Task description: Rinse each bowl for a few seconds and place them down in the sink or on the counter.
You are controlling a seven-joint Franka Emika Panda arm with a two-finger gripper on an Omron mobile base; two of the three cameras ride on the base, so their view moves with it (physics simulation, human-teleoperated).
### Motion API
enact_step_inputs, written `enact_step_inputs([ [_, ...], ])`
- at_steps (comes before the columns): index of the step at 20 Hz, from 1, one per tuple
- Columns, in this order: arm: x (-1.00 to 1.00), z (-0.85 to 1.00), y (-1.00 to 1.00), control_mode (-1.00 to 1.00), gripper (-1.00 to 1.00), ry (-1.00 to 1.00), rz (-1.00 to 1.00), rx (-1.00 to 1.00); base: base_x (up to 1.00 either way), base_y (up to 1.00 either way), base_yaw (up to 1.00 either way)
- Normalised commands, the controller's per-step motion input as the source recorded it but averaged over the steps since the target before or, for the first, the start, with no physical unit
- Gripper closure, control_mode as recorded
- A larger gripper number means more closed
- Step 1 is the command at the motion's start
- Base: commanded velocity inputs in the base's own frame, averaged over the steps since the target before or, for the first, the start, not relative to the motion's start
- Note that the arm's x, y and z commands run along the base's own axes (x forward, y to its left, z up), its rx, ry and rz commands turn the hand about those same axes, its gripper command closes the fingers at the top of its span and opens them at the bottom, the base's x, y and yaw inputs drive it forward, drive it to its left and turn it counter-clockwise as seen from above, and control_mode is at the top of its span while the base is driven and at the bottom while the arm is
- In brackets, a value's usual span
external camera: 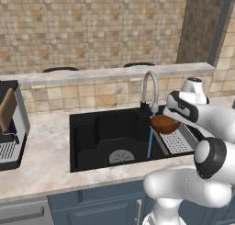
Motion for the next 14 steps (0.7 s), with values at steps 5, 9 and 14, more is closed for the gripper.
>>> enact_step_inputs([
  [5,0.18,-0.14,0.0,-1.0,1.0,0.0,0.0,0.0,0.0,0.0,0.0],
  [9,0.23,-0.18,0.0,-1.0,1.0,0.0,0.0,0.0,0.0,0.0,0.0],
  [14,0.2,-0.05,0.0,-1.0,1.0,0.0,0.0,0.0,0.0,0.0,0.0],
])
